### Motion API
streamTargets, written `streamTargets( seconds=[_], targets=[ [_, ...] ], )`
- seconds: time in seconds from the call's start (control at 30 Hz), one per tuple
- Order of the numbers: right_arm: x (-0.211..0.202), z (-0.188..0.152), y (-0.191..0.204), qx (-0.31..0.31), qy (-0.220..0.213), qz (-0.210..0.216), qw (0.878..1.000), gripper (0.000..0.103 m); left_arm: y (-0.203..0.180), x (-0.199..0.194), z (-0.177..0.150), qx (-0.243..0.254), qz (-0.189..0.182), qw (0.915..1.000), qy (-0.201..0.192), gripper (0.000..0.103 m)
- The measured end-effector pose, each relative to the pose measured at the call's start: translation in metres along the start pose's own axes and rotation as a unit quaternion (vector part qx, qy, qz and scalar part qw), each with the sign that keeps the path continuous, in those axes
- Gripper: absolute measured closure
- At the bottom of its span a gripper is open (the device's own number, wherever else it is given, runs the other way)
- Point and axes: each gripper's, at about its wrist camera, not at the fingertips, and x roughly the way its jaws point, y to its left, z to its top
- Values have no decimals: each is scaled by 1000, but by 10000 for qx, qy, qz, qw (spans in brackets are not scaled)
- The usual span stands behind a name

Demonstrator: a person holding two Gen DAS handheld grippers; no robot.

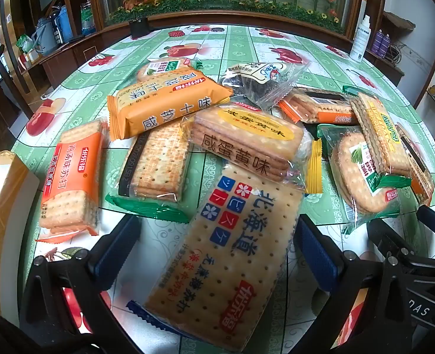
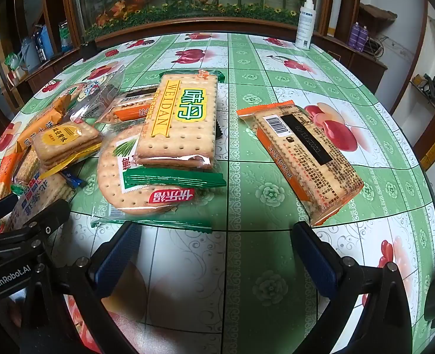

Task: Organize snacks
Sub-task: 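Move both tools toward the cracker packs on the table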

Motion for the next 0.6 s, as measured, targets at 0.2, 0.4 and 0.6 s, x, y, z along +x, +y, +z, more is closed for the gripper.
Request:
streamTargets(
  seconds=[0.2,0.4,0.6],
  targets=[
    [0,0,0,4,-1,6,10000,0,0,0,0,11,11,10000,-15,0],
    [0,0,0,4,-5,11,10000,0,0,-1,0,74,-31,10000,-17,0],
    [-15,-5,-1,9,-125,200,9997,1,0,-15,-2,228,-41,9996,-148,0]
  ],
)
